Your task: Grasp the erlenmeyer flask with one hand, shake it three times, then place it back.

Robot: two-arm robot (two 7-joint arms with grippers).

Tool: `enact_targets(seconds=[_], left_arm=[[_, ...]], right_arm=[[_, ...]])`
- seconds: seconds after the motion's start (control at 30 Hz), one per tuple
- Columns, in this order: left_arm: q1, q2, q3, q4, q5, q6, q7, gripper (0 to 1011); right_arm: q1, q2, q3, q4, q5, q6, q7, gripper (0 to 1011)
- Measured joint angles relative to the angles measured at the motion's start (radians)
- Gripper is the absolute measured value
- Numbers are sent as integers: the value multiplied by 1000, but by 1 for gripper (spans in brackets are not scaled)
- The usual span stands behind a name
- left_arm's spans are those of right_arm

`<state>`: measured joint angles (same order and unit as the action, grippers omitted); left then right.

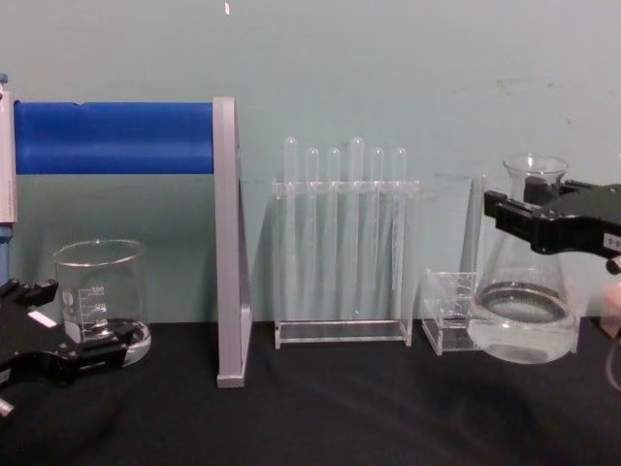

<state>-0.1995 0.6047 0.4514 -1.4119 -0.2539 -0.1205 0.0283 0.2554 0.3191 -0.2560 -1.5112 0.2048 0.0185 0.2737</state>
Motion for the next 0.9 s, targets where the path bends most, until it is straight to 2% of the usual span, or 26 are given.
enact_targets(seconds=[0.37, 0.9], left_arm=[[0, 0, 0, 0, 0, 0, 0, 1001], [0, 0, 0, 0, 0, 0, 0, 1001]], right_arm=[[-11, -17, -5, -13, 0, 9, 27, 457], [-28, -39, -62, -51, 52, 20, 79, 456]])
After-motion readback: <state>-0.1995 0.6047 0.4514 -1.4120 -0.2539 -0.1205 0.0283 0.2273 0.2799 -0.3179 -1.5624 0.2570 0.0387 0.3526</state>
